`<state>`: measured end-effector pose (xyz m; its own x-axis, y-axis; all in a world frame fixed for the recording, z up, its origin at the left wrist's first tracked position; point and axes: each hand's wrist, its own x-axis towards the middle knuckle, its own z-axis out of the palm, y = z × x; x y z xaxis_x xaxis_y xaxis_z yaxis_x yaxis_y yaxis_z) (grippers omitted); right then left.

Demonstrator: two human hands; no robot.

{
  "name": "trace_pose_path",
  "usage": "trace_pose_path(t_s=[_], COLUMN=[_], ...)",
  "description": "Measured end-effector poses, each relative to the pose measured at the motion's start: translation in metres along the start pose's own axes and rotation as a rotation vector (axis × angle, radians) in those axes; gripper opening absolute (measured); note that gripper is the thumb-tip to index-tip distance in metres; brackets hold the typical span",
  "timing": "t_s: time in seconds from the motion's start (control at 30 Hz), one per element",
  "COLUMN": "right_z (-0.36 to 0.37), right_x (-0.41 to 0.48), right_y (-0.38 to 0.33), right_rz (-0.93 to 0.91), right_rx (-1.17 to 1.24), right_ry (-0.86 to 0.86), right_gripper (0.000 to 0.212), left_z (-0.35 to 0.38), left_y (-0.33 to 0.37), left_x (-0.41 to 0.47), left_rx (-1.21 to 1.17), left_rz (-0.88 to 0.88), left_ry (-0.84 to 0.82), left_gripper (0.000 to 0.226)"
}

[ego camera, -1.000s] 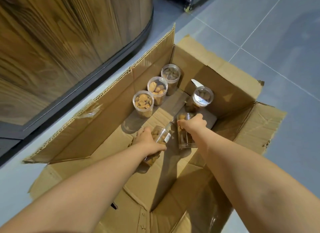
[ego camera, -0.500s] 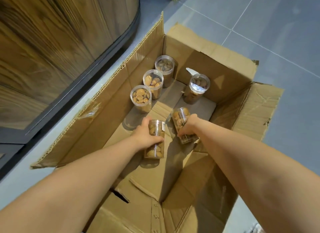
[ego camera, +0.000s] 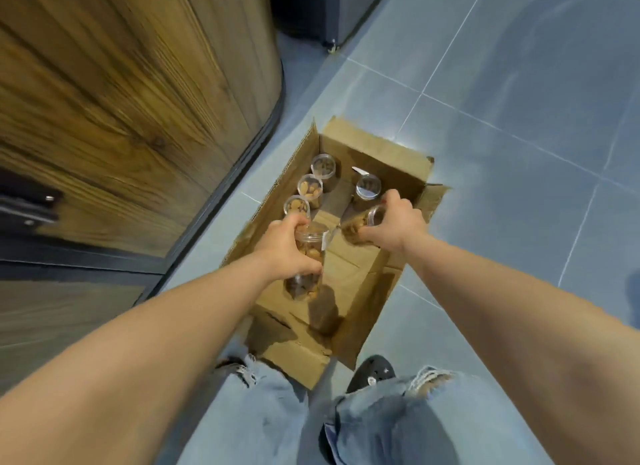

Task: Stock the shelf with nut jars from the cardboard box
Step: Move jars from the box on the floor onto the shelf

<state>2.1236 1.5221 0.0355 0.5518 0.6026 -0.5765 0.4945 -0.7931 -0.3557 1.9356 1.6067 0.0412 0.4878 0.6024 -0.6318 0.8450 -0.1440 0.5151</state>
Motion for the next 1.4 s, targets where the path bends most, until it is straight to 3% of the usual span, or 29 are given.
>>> trace_pose_path(t_s=[0.23,0.4,0.63,0.8,0.97,1.17,1.4], right_z=[-0.152,-0.231,-0.289,-0.293,-0.262,-0.211,-0.186], right_x=[-0.183,-0.285,-0.424,-0.52,-0.593,-0.655,-0.687], right_y=[-0.043,-0.076,-0.154,-0.236,-0.315,-0.406,-0.491], right_rz=[-0.162,-0.455,-0.89,-1.159,-1.357,-1.412,-1.385], right_rx=[-0.017,-0.141,-0.347,-0.333,-0.291,-0.181,0.071], right_ry=[0.052,0.071,0.128,0.186,0.167,0.074,0.074], right_gripper=[0.063,0.064,0.068,0.07,0.074,0.075,0.061], left_z=[-0.107,-0.145,-0.175,-0.229,-0.279,-0.336,-0.417], left_y=[0.106,0.149,0.151,0.12,0.063,-0.021,-0.08], left_x=[-0.197,-0.332,-0.505,-0.609,-0.692,-0.765,-0.799], left_rx=[-0.048,0.032,-0.028,0.027,0.081,0.203,0.072], left_rz=[0.072,0.139,0.005,-0.089,-0.202,-0.334,-0.318], left_ry=[0.098,0.264,0.503,0.706,0.869,1.009,1.099], left_gripper=[0.073,0.059,0.059,0.086,0.086,0.069,0.069])
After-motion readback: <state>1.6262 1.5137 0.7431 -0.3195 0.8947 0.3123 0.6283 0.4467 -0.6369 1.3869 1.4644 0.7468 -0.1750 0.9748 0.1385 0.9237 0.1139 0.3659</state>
